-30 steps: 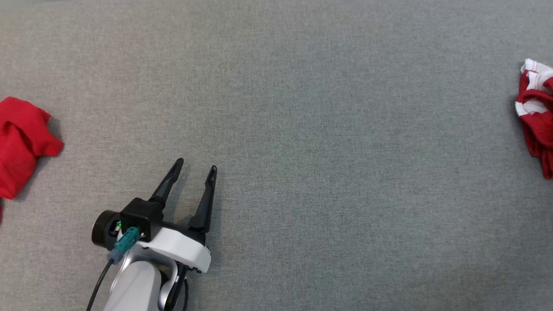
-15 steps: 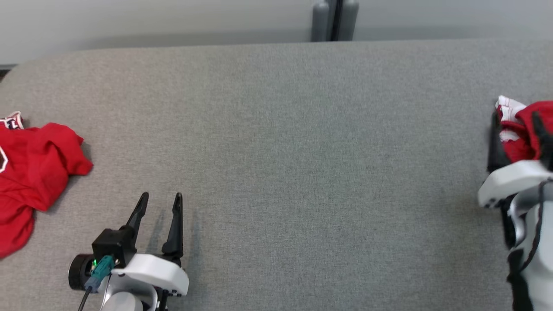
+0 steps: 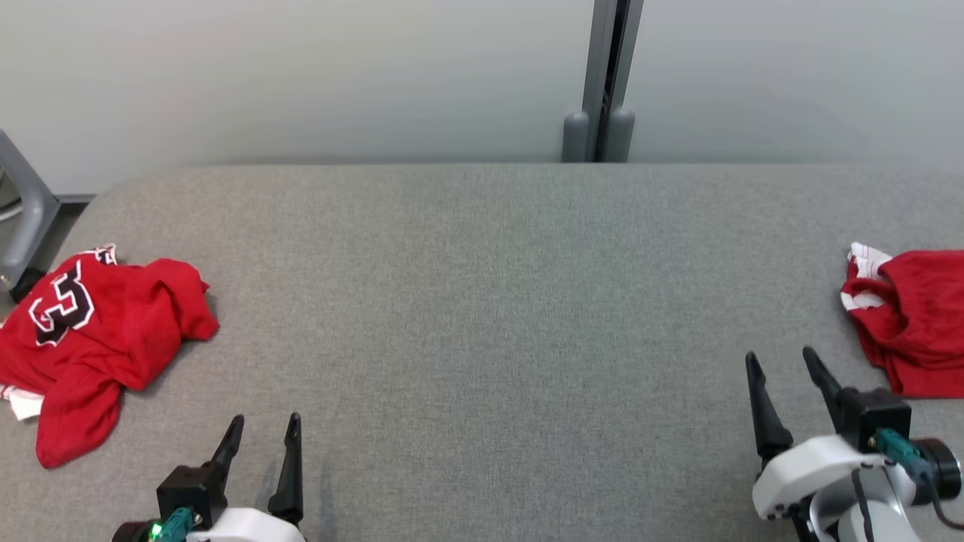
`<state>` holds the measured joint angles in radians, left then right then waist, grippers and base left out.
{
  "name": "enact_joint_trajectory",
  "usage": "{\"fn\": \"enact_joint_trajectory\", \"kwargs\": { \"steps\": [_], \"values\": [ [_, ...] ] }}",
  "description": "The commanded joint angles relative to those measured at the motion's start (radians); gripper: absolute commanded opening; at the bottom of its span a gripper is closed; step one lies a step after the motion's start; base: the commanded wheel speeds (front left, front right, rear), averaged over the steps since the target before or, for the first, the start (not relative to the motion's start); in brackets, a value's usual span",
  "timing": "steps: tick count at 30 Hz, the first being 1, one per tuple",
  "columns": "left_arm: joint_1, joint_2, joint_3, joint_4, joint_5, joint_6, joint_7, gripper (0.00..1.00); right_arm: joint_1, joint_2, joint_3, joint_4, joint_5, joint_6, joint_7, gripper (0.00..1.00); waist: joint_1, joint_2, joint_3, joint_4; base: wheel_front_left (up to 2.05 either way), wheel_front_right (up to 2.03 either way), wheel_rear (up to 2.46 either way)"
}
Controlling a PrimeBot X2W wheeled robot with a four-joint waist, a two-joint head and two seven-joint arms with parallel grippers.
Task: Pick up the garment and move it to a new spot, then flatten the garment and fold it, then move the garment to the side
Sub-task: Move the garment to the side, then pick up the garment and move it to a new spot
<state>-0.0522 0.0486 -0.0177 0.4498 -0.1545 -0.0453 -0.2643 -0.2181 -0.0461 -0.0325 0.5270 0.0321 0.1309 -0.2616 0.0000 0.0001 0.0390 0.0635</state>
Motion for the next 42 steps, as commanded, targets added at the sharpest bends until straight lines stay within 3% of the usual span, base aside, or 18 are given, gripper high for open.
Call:
{"fn": "enact_joint_trajectory", "kwargs": {
  "steps": [1,9,17,21,31,42],
  "values": [
    [0.009,0.004,0.005,0.001,0.004,0.005,0.000,1.00,0.014,-0.009,0.002,-0.011,0.006,0.000,-0.004,1.00,0.0000,-0.0001,-0.029,0.006,0.00,0.00,0.00],
    [0.050,0.004,0.027,-0.008,-0.004,0.021,0.000,1.00,0.082,-0.008,0.041,-0.043,0.105,0.000,-0.004,1.00,0.0000,-0.0001,-0.064,-0.002,0.00,0.00,0.00],
    [0.045,0.005,0.031,-0.016,-0.023,0.031,0.000,1.00,0.069,-0.008,0.075,-0.035,0.102,0.000,-0.004,1.00,0.0000,-0.0001,-0.055,0.018,0.00,0.00,0.00],
    [0.037,0.005,0.041,-0.014,-0.032,0.037,0.000,1.00,0.075,-0.008,0.089,-0.022,0.117,0.000,-0.004,1.00,0.0000,-0.0001,-0.045,0.074,0.00,0.00,0.00],
    [0.039,0.005,0.122,-0.004,-0.006,0.025,0.000,1.00,0.072,-0.008,0.164,-0.010,0.155,0.000,-0.005,1.00,0.0000,-0.0001,-0.017,0.290,0.00,0.00,0.00],
    [0.038,0.004,0.242,0.018,-0.009,-0.007,0.000,1.00,0.038,-0.009,0.266,-0.013,0.175,0.000,-0.004,1.00,0.0000,-0.0001,0.011,0.391,0.00,0.00,0.00]
  ]
}}
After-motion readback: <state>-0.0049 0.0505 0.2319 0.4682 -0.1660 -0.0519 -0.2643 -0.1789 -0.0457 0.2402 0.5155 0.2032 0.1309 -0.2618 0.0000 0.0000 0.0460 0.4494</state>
